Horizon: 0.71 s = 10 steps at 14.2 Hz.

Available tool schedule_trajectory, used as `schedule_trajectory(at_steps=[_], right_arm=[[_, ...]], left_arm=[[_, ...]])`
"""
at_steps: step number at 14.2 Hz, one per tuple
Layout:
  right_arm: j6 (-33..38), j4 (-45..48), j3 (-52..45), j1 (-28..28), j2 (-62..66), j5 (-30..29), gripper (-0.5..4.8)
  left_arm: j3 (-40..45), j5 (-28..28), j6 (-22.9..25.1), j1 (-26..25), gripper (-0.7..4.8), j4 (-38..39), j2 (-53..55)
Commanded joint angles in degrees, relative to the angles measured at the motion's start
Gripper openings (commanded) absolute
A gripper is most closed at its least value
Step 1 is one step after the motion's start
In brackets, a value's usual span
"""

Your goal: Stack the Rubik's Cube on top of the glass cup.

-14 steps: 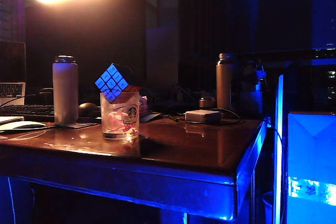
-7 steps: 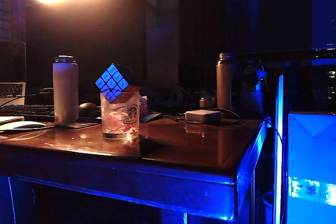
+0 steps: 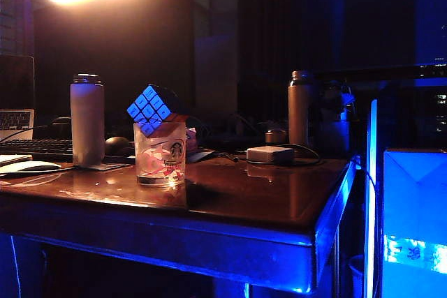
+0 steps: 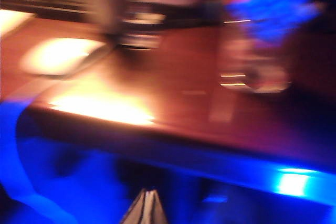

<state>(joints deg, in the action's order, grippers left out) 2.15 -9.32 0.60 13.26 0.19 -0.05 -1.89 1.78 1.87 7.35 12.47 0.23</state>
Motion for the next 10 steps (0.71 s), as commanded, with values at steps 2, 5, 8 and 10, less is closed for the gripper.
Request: schedule_trajectory(at_steps=[2, 5, 8, 10], right_arm=[[0.26, -0.24, -0.22, 0.0, -0.07, -0.04, 0.22], [0.26, -0.26, -0.22, 0.0, -0.07, -0.04, 0.22], [0.26, -0.26, -0.22, 0.0, -0.07, -0.04, 0.22], [0.26, -0.24, -0.22, 0.0, -0.07, -0.04, 0.22]], left_arm=[[1.55, 0.66, 3.98, -6.01, -0.03, -2.73, -0.17], [1.55, 0.98, 7.28, -6.16, -0.02, -2.47, -0.17], [1.55, 2.12, 7.15, -6.1, -0.03, -2.67, -0.17], [1.55, 2.1, 7.15, -6.1, -0.02, -2.67, -0.17]])
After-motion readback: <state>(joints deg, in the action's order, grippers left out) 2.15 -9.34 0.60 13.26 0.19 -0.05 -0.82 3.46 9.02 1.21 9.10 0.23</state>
